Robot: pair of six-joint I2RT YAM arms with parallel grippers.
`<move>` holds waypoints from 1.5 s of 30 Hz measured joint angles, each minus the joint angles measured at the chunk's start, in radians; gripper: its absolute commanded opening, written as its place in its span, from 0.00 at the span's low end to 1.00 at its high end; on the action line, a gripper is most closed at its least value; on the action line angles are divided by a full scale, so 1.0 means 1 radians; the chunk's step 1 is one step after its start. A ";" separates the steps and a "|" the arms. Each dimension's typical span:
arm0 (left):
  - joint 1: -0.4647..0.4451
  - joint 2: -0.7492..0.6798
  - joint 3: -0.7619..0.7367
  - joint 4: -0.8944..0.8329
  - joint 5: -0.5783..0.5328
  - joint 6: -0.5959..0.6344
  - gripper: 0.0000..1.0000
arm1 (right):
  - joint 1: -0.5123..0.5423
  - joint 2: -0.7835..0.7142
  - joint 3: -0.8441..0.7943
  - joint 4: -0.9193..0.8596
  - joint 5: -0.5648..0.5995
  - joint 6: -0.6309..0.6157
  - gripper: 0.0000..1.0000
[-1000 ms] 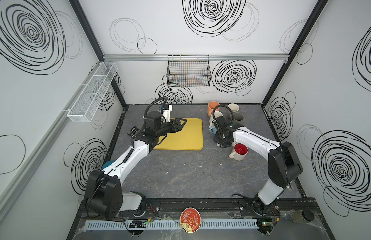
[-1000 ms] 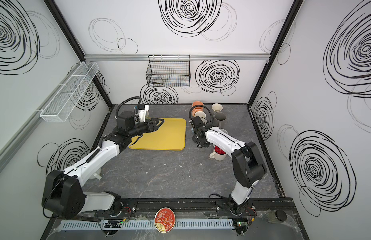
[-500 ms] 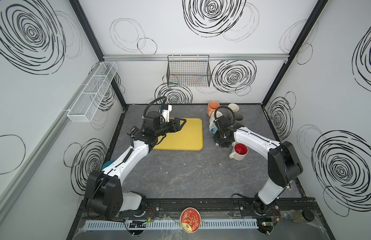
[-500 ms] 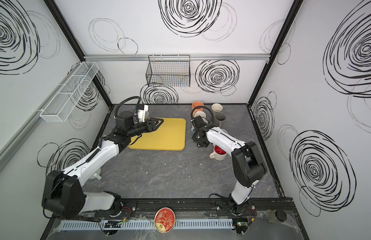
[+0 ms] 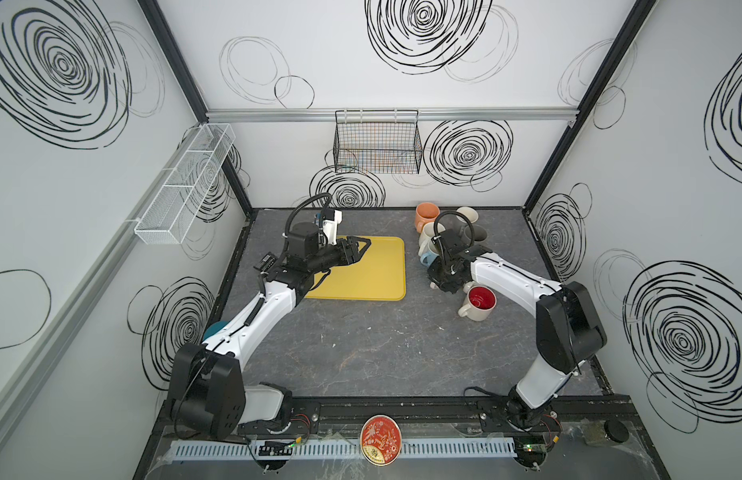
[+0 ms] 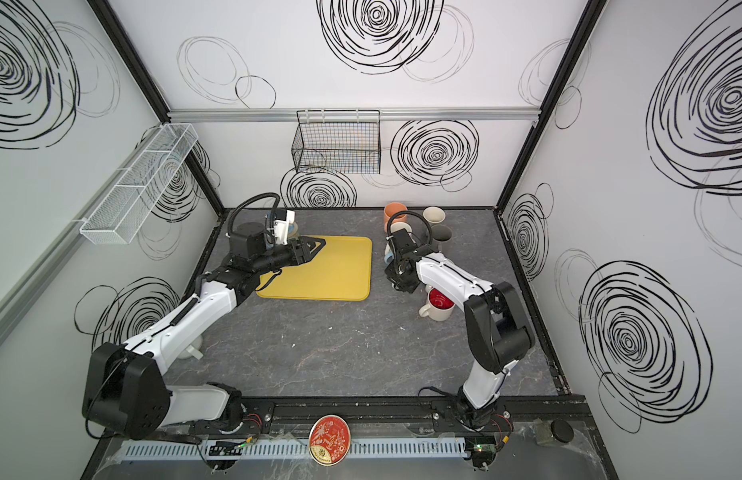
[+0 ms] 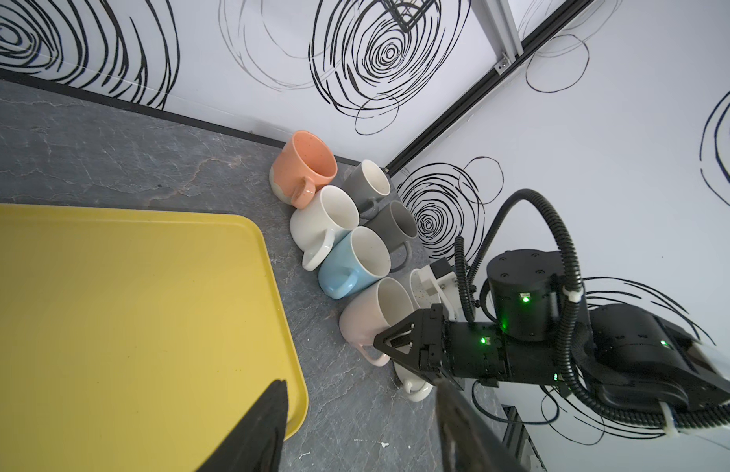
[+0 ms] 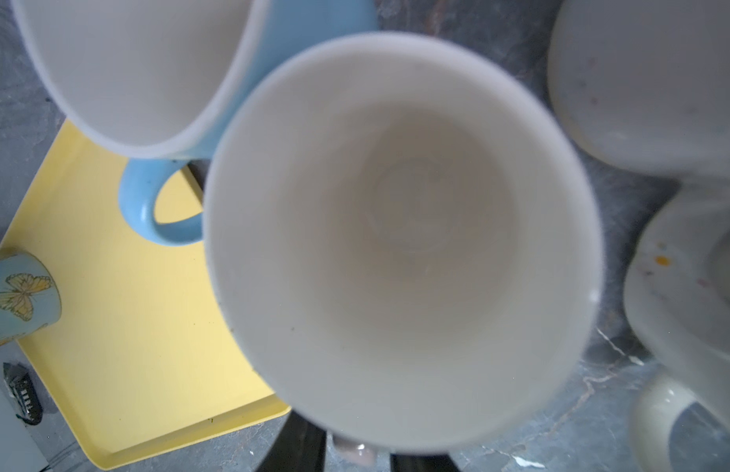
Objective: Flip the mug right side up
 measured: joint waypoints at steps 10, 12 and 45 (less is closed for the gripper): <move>0.014 -0.002 0.000 -0.002 0.004 0.001 0.61 | -0.001 0.000 0.000 0.052 -0.031 0.015 0.32; 0.018 -0.001 0.000 -0.002 0.006 0.002 0.61 | -0.001 0.000 0.002 0.056 -0.034 0.015 0.32; 0.402 0.434 0.520 -0.364 -0.166 0.216 0.64 | 0.185 0.164 0.559 -0.057 0.049 -0.351 0.35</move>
